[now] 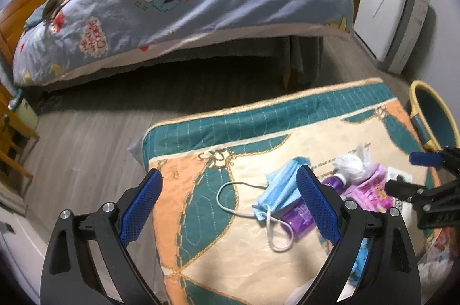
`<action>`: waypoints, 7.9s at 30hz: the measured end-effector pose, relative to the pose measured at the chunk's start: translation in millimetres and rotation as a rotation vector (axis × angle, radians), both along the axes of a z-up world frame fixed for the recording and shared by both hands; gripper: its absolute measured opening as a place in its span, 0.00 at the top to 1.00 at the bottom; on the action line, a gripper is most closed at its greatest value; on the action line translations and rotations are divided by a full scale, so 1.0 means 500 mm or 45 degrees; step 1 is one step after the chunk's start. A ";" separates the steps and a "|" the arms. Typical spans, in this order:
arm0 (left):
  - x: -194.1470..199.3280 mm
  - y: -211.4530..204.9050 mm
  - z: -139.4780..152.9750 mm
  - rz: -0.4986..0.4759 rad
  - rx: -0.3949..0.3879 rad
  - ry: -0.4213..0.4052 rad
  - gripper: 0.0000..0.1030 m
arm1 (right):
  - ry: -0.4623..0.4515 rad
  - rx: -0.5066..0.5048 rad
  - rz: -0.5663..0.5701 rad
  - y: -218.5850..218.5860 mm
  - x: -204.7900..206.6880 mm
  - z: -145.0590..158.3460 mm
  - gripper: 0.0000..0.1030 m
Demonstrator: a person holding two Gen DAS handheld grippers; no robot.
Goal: Collect trash
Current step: 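Grasp the blue face mask with the left tool while the right tool grasps the pink snack wrapper, then carry the mask and pink wrapper over the trash bin, then open both tools to drop the mask and pink wrapper into the bin, then grasp the white-green medicine box with the right tool while the left tool grasps the white tissue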
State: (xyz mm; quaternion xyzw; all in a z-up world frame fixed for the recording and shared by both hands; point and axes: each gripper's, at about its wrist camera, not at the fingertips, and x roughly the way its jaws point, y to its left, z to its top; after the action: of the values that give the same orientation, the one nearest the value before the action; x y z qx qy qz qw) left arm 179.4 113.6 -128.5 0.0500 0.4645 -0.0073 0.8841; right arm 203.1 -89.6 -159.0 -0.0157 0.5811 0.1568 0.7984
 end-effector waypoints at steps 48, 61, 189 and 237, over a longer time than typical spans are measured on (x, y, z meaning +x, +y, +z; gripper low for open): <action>0.017 -0.129 0.052 -0.260 -0.031 -0.095 0.93 | 0.109 0.109 -0.159 -0.084 0.077 -0.011 0.65; 0.014 -0.141 0.081 -0.288 -0.040 -0.147 0.93 | 0.063 0.250 -0.229 -0.106 0.091 0.040 0.99; -0.099 -0.126 0.135 -0.220 -0.004 -0.137 0.10 | 0.146 0.015 -0.350 -0.154 -0.027 -0.014 0.06; 0.025 -0.278 -0.041 -0.331 0.045 0.176 0.11 | -0.233 -0.110 -0.247 -0.212 0.060 0.108 0.26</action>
State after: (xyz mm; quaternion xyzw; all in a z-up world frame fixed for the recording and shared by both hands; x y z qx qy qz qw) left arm 191.7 -25.5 -148.9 0.1248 0.5139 -0.1170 0.8406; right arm 233.1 -195.7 -104.9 -0.0080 0.5110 0.0516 0.8580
